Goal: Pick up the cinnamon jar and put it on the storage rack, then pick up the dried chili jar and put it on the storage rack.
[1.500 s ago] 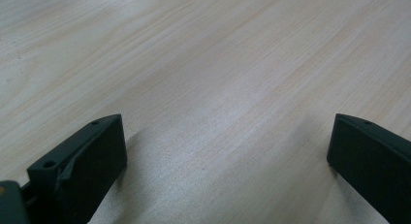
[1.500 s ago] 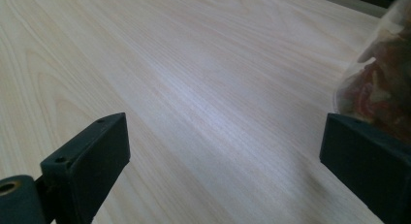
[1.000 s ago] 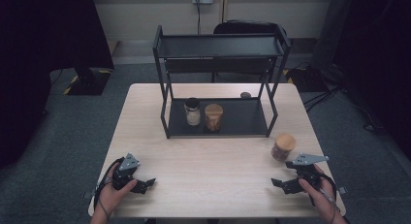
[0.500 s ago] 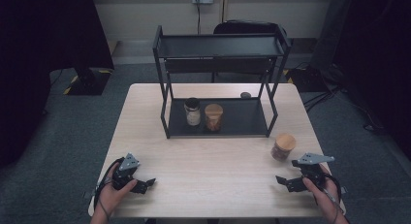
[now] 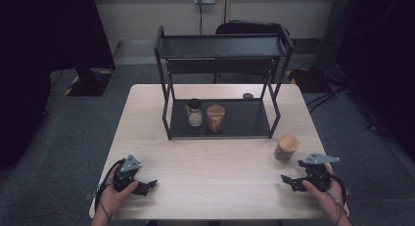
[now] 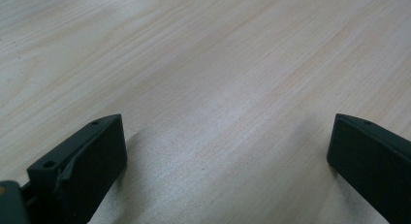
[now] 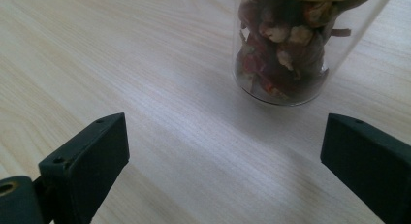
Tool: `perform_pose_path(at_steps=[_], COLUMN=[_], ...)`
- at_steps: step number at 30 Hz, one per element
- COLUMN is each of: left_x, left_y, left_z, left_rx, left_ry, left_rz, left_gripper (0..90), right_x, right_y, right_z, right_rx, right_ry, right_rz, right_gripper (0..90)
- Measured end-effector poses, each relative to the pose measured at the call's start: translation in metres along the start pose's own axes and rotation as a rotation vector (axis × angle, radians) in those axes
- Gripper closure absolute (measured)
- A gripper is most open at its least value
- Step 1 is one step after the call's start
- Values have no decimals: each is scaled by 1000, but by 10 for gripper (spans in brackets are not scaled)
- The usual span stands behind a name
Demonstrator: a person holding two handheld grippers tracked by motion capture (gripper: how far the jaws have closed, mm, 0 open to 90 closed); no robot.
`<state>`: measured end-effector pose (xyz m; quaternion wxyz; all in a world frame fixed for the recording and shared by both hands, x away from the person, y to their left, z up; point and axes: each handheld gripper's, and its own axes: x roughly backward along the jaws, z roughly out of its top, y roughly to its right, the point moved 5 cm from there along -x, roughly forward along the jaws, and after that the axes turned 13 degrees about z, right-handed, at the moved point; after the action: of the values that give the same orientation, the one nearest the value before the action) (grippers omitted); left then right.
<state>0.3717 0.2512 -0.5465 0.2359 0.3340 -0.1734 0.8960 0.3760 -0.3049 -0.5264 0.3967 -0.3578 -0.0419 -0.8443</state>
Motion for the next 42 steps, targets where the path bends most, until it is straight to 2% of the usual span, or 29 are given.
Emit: perform_pose_path(at_steps=[21,33,42], left_x=[0,0,0], left_y=[0,0,0], left_z=[0,0,0], left_rx=[0,0,1], left_ry=[0,0,0], left_rz=[0,0,-1], left_gripper=[1,1,1], right_x=[2,-5,-10], right_y=[16,22,35], right_z=[9,22,29], right_rx=[-15,-11,-24], right_ry=[16,23,37], right_rz=[-49,-65,-87], right_gripper=[23,23,36])
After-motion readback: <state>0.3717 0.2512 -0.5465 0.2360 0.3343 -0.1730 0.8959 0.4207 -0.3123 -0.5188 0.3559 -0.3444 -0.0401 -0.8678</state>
